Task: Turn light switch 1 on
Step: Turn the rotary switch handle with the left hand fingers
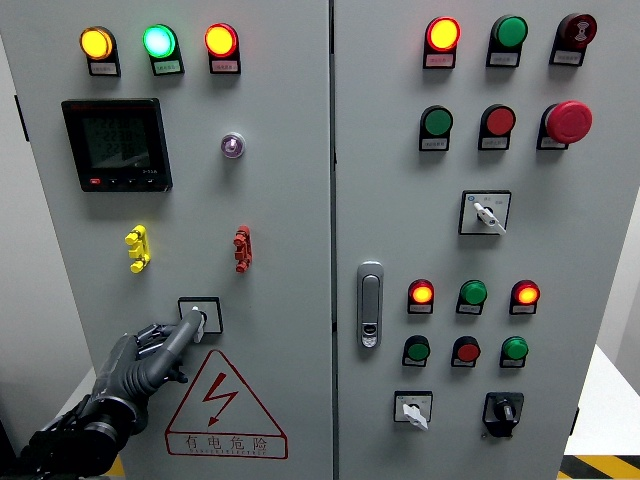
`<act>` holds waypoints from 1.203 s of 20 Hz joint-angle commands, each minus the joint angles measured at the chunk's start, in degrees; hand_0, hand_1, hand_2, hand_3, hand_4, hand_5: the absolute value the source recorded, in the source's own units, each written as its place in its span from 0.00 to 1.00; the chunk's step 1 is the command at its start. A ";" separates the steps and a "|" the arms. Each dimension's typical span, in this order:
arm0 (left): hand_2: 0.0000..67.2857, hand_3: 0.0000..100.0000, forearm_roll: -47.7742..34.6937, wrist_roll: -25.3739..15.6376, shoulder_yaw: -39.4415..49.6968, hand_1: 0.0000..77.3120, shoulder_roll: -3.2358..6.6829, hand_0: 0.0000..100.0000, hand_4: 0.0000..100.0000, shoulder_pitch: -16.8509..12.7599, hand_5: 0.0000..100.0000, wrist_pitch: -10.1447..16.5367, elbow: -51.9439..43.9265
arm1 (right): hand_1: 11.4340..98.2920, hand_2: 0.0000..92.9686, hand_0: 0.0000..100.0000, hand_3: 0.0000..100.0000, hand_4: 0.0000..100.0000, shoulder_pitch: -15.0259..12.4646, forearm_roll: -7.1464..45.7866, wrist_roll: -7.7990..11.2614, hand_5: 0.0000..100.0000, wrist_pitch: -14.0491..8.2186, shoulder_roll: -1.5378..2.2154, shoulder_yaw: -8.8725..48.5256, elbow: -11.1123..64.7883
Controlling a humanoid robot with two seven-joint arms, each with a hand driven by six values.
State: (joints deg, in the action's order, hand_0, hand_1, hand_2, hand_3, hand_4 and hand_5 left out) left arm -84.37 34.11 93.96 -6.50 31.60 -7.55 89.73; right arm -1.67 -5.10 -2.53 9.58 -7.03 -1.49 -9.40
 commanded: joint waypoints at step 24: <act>0.85 0.94 0.08 0.07 -0.70 0.74 0.00 0.14 1.00 0.22 0.70 0.08 -0.17 | 0.13 0.00 0.00 0.11 0.23 0.00 0.00 -0.02 0.15 0.00 -0.09 0.00 0.00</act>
State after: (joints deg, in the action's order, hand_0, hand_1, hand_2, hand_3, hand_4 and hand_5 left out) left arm -84.29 34.19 93.34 -6.50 31.82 -7.47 89.56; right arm -1.67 -5.10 -2.53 9.58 -7.03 -1.49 -9.40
